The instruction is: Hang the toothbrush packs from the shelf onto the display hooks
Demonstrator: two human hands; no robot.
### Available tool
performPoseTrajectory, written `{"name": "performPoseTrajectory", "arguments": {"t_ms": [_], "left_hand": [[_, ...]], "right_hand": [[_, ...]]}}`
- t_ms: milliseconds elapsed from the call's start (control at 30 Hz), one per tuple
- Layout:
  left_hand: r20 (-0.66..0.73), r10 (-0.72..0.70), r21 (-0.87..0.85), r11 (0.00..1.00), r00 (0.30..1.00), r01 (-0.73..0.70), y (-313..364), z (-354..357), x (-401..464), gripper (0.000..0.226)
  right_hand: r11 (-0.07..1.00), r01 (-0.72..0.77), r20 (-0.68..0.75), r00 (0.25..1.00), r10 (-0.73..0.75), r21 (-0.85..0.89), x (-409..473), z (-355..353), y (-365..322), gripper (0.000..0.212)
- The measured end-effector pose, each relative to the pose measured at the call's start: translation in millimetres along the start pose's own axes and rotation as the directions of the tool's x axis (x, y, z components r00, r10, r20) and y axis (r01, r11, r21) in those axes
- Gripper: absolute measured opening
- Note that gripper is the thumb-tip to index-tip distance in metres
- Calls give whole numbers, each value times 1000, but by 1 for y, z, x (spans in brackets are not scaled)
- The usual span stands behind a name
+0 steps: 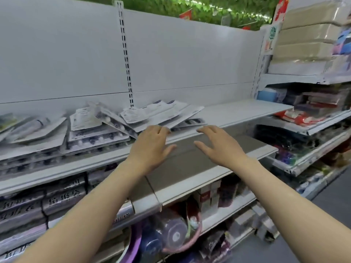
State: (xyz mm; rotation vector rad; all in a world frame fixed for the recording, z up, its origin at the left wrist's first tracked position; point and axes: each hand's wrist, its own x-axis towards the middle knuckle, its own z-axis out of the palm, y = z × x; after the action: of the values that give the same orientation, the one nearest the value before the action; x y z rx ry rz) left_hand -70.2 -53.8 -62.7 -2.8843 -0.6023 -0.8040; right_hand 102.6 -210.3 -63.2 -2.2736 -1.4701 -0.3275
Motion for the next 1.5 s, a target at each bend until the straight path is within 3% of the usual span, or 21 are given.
{"name": "performPoseTrajectory", "arguments": {"t_ms": [133,333,533,600,767,933,1167,1267,1400,1500], "left_hand": [[-191,-43,132,989,981,69,-17,9,37,48],[-92,-234,139,959,968,245,-45,40,81,66],[-31,-330,48,942,944,331,-61,62,107,73],[-81,-336,-16,942,939,336,-60,66,112,74],[-248,-306,-41,951,919,306,-59,69,116,65],[-344,-333,-50,940,878,337,-52,66,121,57],[-367,-410,-162,912,835,377,-39,73,127,62],[-418,-382,-136,924,825,359,-39,72,131,67],[-458,-456,-248,890,763,383,-34,70,132,77],[-416,-528,-383,840,740,384,-29,69,138,85]], "right_hand": [[990,99,-108,990,-88,105,57,9,10,56],[971,152,-154,980,-125,183,134,26,23,53],[974,130,-41,991,-124,186,197,38,41,52],[958,136,23,989,-146,252,209,38,40,51],[864,336,155,896,-416,375,223,33,35,45],[802,349,178,858,-481,485,241,34,52,39],[617,387,-131,899,-417,685,240,46,69,27],[550,407,-264,909,-322,730,238,42,79,28],[421,307,-266,951,-154,853,231,36,94,29],[405,305,-289,952,-103,862,225,37,96,28]]}}
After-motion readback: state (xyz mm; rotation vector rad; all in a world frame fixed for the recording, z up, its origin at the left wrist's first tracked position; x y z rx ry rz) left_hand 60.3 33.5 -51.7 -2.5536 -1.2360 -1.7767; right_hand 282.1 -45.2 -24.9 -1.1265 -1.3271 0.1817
